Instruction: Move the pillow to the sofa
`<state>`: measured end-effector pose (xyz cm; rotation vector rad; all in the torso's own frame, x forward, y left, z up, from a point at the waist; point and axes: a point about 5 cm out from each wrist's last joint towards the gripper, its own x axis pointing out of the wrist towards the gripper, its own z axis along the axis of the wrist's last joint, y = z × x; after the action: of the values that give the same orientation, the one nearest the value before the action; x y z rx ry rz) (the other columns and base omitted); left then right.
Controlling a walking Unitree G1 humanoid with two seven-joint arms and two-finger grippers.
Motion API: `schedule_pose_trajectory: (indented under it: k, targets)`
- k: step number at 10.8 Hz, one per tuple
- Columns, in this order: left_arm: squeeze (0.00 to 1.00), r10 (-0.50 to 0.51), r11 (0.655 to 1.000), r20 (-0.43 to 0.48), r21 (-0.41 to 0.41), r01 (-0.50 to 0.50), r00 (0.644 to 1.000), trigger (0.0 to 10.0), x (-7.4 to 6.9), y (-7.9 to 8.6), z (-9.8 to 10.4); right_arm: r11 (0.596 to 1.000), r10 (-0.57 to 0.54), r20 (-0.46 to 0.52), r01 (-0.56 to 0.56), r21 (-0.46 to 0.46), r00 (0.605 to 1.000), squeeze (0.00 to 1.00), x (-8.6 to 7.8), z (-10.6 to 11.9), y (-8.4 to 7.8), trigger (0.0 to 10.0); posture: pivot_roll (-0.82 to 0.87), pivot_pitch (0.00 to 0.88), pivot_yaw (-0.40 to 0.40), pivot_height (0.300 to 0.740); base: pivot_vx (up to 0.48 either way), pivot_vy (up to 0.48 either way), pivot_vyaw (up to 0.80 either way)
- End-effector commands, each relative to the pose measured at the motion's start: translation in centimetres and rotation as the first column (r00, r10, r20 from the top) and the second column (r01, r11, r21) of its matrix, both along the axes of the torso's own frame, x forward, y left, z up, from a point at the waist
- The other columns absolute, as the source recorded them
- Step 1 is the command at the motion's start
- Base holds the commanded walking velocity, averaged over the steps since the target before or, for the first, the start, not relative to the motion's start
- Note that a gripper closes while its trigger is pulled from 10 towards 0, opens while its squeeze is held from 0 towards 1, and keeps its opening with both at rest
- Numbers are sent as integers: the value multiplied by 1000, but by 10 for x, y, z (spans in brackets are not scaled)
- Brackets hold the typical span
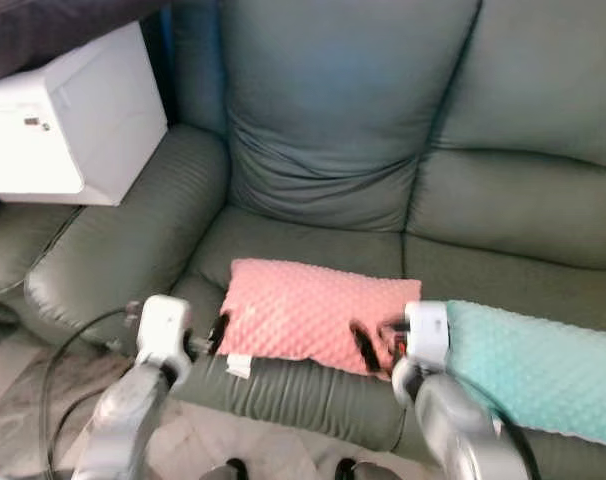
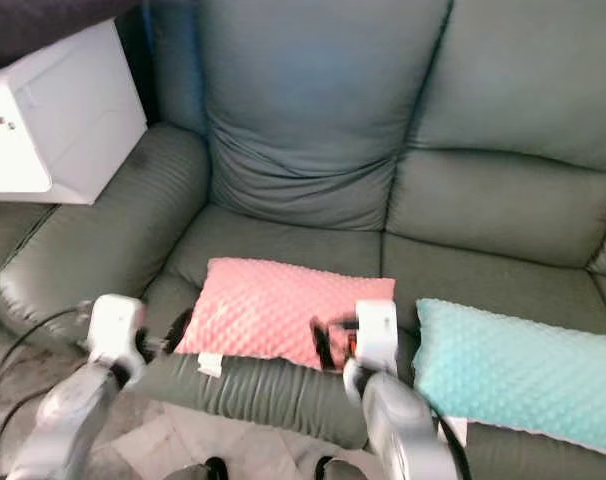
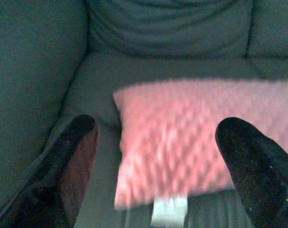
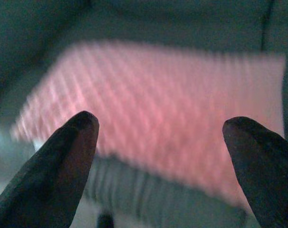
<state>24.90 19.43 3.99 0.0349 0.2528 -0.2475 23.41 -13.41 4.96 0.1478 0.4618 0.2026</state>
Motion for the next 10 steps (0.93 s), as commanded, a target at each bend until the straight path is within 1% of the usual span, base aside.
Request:
schedule_pose_trajectory:
  k: [1,2,3,4,5,6,7,9,10]
  targets:
    - [0,-6,999,-14,37,7,1000,10000,-16,9,-6,1000,25,-61,-24,4,998,502,-13,-8,-5,10000,-119,224,21,740,0,0,0]
    - [0,-10,998,-8,64,10,1000,10000,-27,15,-7,999,38,-67,-37,14,997,420,-22,-12,-9,10000,-119,224,20,740,0,0,0]
    - [0,-14,996,-2,83,14,1000,10000,-34,20,-8,999,26,-43,-25,30,999,251,-25,-11,-13,10000,-116,226,19,740,0,0,0]
    - [0,12,996,-7,85,-12,1000,10000,-34,24,-7,999,18,-10,-18,43,1000,137,-24,-7,-14,10000,-115,228,18,740,0,0,0]
    - [0,13,998,8,67,-14,1000,10000,-31,22,-3,999,35,10,-35,36,999,0,-24,-4,-12,10000,-116,227,19,740,0,0,0]
    - [0,20,998,22,62,-21,1000,10000,-26,17,0,998,45,30,-46,45,999,0,-22,-1,-10,10000,-118,228,19,740,0,0,0]
    - [0,24,997,36,67,-26,999,10000,-24,16,2,998,42,40,-43,36,998,0,-21,0,-11,10000,-120,229,18,740,0,0,0]
    - [0,28,997,40,68,-31,999,10000,-23,13,4,998,64,67,-62,-24,996,0,-22,3,-12,10000,-129,241,4,740,0,0,0]
    - [0,33,998,43,57,-35,999,10000,-22,9,3,996,77,77,-74,-41,994,0,-21,6,-14,10000,-133,243,-14,740,0,0,0]
